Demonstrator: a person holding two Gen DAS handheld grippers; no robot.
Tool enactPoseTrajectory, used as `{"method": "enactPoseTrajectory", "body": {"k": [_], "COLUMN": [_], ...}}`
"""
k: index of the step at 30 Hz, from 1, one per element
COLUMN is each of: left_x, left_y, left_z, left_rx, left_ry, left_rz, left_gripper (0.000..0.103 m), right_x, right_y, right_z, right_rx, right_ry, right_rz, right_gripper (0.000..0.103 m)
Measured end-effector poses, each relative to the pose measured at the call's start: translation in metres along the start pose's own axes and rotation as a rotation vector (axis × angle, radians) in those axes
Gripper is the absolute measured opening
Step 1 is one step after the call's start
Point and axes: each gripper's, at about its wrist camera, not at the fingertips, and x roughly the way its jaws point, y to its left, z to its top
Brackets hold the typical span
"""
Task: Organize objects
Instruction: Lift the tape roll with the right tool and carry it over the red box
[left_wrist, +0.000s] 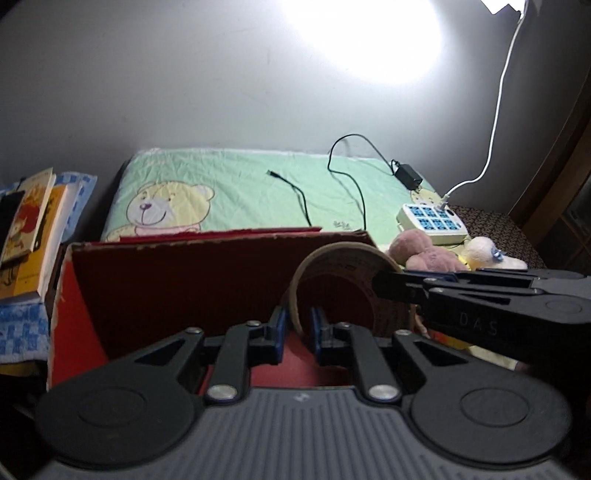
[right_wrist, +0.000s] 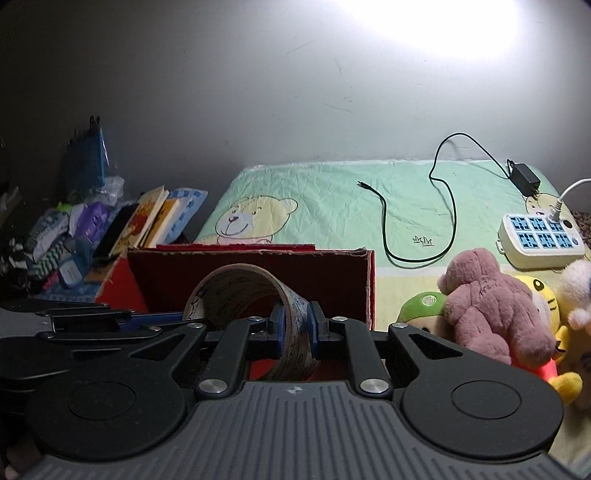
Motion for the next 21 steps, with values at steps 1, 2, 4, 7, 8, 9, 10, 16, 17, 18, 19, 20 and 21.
{"method": "enactPoseTrajectory", "body": {"k": [1,2,4,7,8,9,10,16,17,18,19,20,21], "left_x": [0.006,0.014,0.027,0.046,0.052,0.054,0.057,0.068,0.068,0.068,0.07,0.07,0.07], "left_y": [0.004,0.008,0.015,0.023,0.025,0.027,0.028,0.03,0.03,0.029,0.029,0.028,0.028], "left_z": [-0.001,-0.002,-0.003,-0.006,-0.007,-0.007,-0.008,-0.007,-0.007,-0.005,-0.004,-0.004,-0.004], "left_rx": [-0.012,-0.025,-0.051,-0.084,-0.095,-0.104,-0.11,-0.149,-0.154,-0.156,-0.155,-0.149,-0.143], "left_ry": [0.019,0.039,0.079,0.136,0.153,0.166,0.178,0.241,0.241,0.241,0.242,0.24,0.236], "left_rz": [0.001,0.001,-0.002,-0.002,0.001,0.002,0.001,-0.029,-0.037,-0.04,-0.037,-0.034,-0.032], "left_gripper": [0.012,0.011,0.011,0.011,0.011,0.011,0.011,0.012,0.012,0.012,0.012,0.012,0.012], "right_x": [0.008,0.015,0.028,0.046,0.05,0.053,0.056,0.069,0.069,0.068,0.067,0.067,0.066], "right_y": [0.002,0.004,0.008,0.016,0.018,0.02,0.022,0.017,0.016,0.015,0.015,0.014,0.013], "right_z": [0.001,0.002,0.002,0.001,0.001,0.0,-0.001,-0.002,-0.002,-0.001,-0.001,0.0,0.0], "right_rx": [-0.021,-0.036,-0.073,-0.133,-0.152,-0.172,-0.194,-0.218,-0.222,-0.218,-0.214,-0.211,-0.206], "right_ry": [0.019,0.038,0.079,0.126,0.136,0.14,0.142,0.169,0.163,0.156,0.146,0.138,0.132], "right_rz": [-0.01,-0.02,-0.037,-0.061,-0.067,-0.073,-0.083,-0.109,-0.113,-0.11,-0.108,-0.111,-0.117], "right_gripper": [0.014,0.014,0.014,0.014,0.014,0.014,0.014,0.009,0.009,0.01,0.014,0.017,0.02]}}
